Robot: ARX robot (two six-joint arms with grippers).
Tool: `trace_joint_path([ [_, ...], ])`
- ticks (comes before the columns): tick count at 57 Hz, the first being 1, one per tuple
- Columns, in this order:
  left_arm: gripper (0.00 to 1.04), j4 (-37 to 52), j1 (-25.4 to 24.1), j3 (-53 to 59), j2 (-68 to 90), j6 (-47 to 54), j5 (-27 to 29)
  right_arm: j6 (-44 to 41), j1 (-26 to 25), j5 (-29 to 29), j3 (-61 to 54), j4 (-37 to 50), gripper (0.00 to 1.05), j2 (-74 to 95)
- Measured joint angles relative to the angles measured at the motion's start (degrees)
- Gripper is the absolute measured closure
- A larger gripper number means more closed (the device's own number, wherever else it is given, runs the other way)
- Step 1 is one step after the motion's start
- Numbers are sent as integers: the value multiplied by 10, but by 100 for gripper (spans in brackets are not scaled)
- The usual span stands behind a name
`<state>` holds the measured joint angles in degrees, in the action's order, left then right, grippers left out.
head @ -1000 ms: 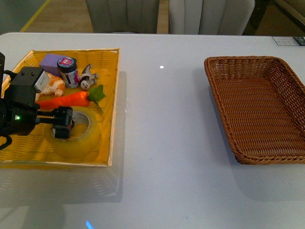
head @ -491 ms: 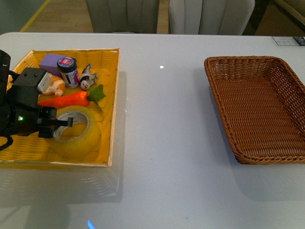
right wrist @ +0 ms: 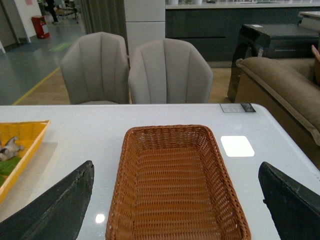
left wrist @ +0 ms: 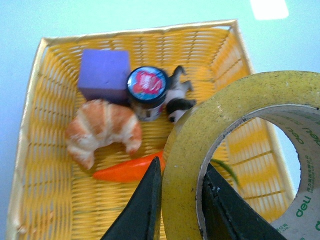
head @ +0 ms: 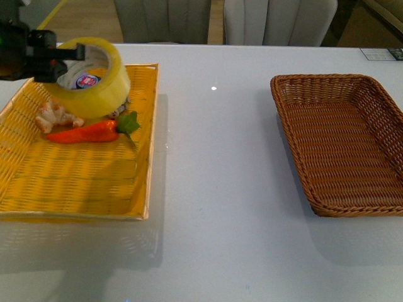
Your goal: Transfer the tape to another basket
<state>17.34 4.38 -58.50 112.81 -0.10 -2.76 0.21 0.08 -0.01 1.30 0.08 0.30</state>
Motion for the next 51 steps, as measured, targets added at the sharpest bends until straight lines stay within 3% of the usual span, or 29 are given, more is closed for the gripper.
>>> trace_joint_path([
  [16, 90, -66, 132, -129, 0, -42, 3, 0, 0, 0, 0, 0, 9, 0],
  [24, 90, -85, 172, -161, -2, -71, -14, 0, 0, 0, 0, 0, 9, 0],
  [51, 90, -108, 228, -182, -3, -108, -28, 0, 0, 0, 0, 0, 9, 0],
])
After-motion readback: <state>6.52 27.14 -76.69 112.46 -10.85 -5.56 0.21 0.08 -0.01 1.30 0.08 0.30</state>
